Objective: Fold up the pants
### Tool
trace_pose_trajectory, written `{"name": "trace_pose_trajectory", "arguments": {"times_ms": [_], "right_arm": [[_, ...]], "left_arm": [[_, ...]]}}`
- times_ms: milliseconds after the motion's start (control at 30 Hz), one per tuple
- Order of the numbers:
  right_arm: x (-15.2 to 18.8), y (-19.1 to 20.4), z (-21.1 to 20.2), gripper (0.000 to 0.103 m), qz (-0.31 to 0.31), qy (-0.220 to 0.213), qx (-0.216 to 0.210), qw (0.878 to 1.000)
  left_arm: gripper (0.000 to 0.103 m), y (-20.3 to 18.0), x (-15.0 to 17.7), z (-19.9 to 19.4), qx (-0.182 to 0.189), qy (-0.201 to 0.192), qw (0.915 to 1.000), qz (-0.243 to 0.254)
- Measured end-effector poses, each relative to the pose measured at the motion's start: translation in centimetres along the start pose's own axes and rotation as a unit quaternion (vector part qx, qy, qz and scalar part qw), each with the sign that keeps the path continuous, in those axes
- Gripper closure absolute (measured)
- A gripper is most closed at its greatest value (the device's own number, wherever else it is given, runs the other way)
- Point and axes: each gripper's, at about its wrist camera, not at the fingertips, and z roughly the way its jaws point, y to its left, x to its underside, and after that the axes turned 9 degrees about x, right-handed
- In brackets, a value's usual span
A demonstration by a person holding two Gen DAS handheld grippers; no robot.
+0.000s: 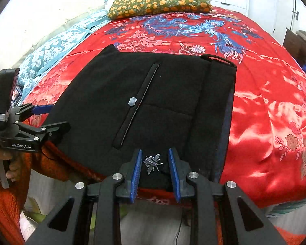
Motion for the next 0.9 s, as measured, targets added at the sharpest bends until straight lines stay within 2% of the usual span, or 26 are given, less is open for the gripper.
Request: {"name": "trace_pose_trajectory", "arguments": {"times_ms": [433, 533, 633, 667, 700, 767, 833, 900], "right_arm": [[0.1, 0.2, 0.1, 0.076, -0.002, -0.003, -0.003, 1.000], [0.1, 0.0, -0.4, 0.076, 0.004, -0.008, -0.010, 1.000], [0.0, -1.2, -1.6, 0.072, 0.036, -0.021, -0.035, 0.998], [0.1, -1.9, -2.2, 0.063, 0.053, -0.032, -0.040, 0.997], [0.1, -2.6, -2.8, 0.047, 0.066, -0.044, -0.039, 0.996], [0.3, -4.7, -4.1, 0.025, 0.105, -0.077, -0.029, 0.991], [0.4, -6.6, -4.2, 0.022, 0.132, -0.083, -0.033, 0.987], [0.3, -7.8, -3.1, 0.022, 0.144, -0.064, -0.054, 0.986]], "left_arm": [[0.000, 1.2, 0.0, 0.6, 0.022, 0.015, 0.9993, -0.025], [0.001, 1.1, -0.1, -0.2, 0.020, 0.005, 0.9996, -0.021], [0.001, 2.1, -0.5, -1.3, 0.023, -0.012, 0.9991, -0.034], [0.001, 2.7, -0.7, -1.6, 0.028, -0.017, 0.9985, -0.044], [0.001, 3.6, -0.9, -1.9, 0.034, -0.025, 0.9972, -0.061], [0.001, 5.7, -1.3, -2.4, 0.050, -0.035, 0.9937, -0.094], [0.002, 7.6, -1.5, -2.1, 0.070, -0.030, 0.9900, -0.119], [0.002, 8.8, -1.8, -1.3, 0.101, -0.019, 0.9859, -0.132]]}}
